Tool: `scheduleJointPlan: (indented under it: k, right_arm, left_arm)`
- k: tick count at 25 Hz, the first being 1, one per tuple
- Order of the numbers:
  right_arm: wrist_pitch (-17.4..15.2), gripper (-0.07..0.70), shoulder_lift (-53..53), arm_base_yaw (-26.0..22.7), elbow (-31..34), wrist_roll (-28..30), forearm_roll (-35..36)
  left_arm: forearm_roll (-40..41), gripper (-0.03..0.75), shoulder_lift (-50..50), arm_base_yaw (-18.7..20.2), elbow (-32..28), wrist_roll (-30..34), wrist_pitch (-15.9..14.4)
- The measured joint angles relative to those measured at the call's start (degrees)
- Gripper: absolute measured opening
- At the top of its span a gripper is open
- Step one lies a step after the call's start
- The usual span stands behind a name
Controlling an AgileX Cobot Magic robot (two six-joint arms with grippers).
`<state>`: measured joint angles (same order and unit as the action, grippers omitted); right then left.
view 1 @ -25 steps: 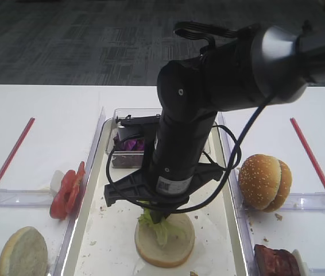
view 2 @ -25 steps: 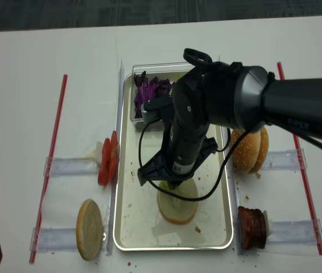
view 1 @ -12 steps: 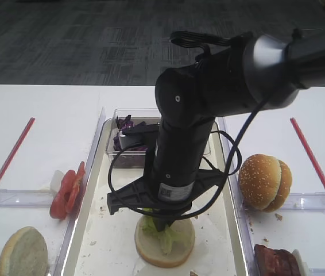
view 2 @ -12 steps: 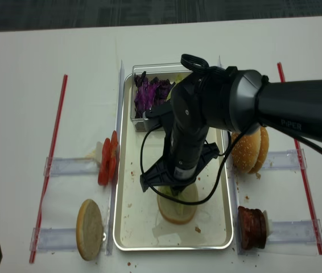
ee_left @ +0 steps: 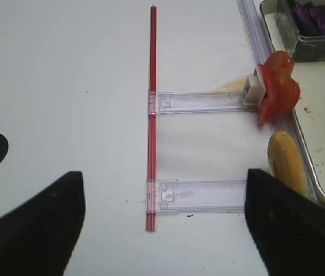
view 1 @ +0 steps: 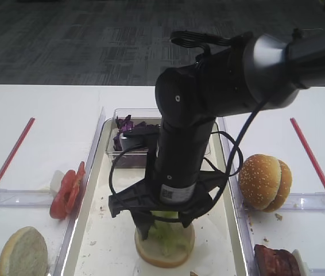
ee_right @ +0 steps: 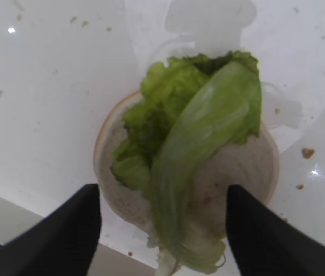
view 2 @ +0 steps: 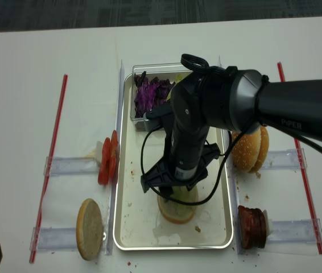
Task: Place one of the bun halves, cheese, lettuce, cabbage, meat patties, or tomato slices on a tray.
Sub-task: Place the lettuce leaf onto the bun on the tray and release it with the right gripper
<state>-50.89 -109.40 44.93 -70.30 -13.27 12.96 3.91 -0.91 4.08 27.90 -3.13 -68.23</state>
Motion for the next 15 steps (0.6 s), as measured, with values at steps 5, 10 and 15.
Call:
scheduleJointPlan:
  k: [5, 10, 15]
  right_arm:
    - [-1.05, 0.571, 0.00, 0.00, 0.00, 0.23, 0.00]
    - [-3.08, 0.580, 0.13, 0.00, -0.84, 0.04, -0.11]
    - [-9.74, 0.582, 0.22, 0.00, -7.47, -0.21, -1.93]
  left_arm:
    - [0.00, 0.538, 0.00, 0.00, 0.00, 0.00, 0.00]
    - [0.00, 0.538, 0.00, 0.00, 0.00, 0.00, 0.00]
    - [0.00, 0.538, 0.00, 0.00, 0.00, 0.00, 0.00]
